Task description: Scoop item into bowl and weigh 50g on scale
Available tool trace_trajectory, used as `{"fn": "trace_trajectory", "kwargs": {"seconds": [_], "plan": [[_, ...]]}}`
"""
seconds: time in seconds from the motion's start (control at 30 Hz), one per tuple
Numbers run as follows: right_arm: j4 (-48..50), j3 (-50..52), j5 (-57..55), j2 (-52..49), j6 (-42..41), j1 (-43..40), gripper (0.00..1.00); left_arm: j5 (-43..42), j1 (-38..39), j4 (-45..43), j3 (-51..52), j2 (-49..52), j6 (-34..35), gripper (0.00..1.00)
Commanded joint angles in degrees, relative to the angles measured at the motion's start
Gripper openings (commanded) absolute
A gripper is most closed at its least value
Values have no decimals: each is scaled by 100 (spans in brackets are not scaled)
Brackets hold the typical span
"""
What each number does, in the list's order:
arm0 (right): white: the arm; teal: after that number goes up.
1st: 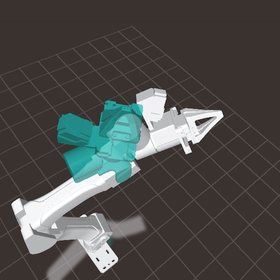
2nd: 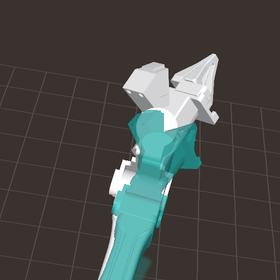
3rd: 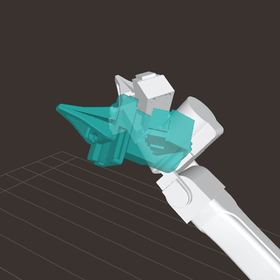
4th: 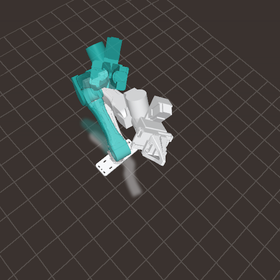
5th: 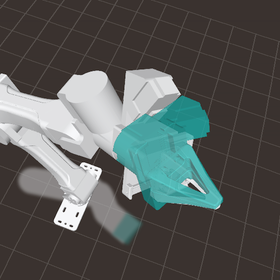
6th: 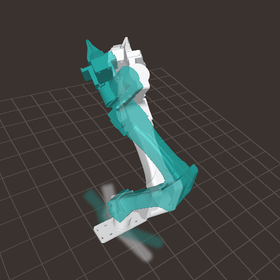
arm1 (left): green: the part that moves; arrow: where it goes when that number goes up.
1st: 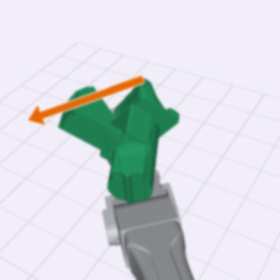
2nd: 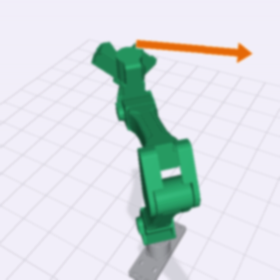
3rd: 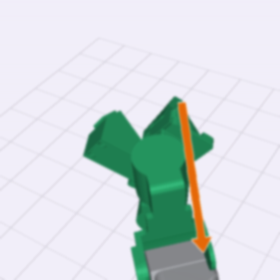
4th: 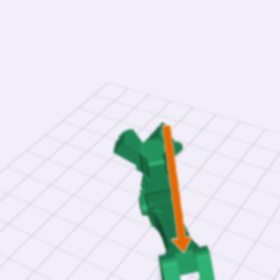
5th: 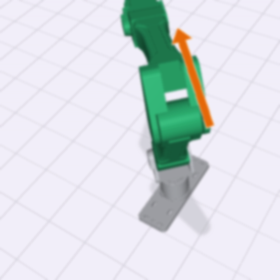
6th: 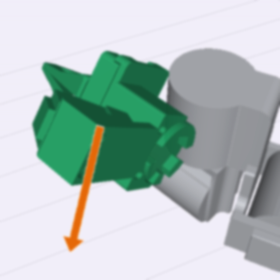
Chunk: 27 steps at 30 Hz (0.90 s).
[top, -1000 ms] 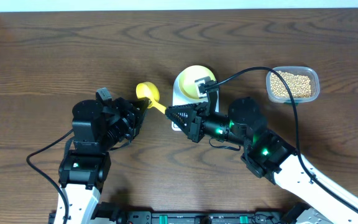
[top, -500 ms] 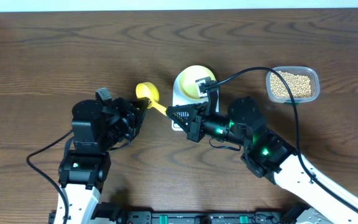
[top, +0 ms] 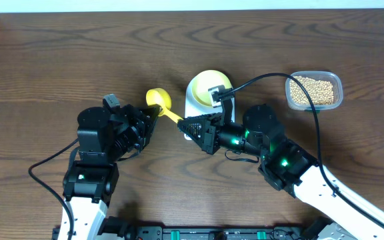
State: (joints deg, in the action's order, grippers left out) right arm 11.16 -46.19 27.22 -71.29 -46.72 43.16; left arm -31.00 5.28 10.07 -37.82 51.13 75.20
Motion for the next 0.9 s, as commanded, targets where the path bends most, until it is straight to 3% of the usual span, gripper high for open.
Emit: {"fn": "trace_trajectory", "kwargs": {"seconds": [0.0,0.17,0.27,0.47,0.77,0.87], "plan": [[2,-72,37,61,-15,44,12,-50,7,-26,-4,9,13,7],[55,-72,-9,61,-15,39,4,-50,7,-26,-4,9,11,7],[153,-72,-31,61,-11,39,5,-50,7,-26,-4,9,13,7],[192,-72,-122,61,9,39,18,-50,7,-26,-4,9,11,7],[195,-72,-168,61,74,39,20,-50,7,-26,-4,9,13,7],[197,-72,-184,61,162,39,14,-50,7,-26,-4,9,13,7]]}}
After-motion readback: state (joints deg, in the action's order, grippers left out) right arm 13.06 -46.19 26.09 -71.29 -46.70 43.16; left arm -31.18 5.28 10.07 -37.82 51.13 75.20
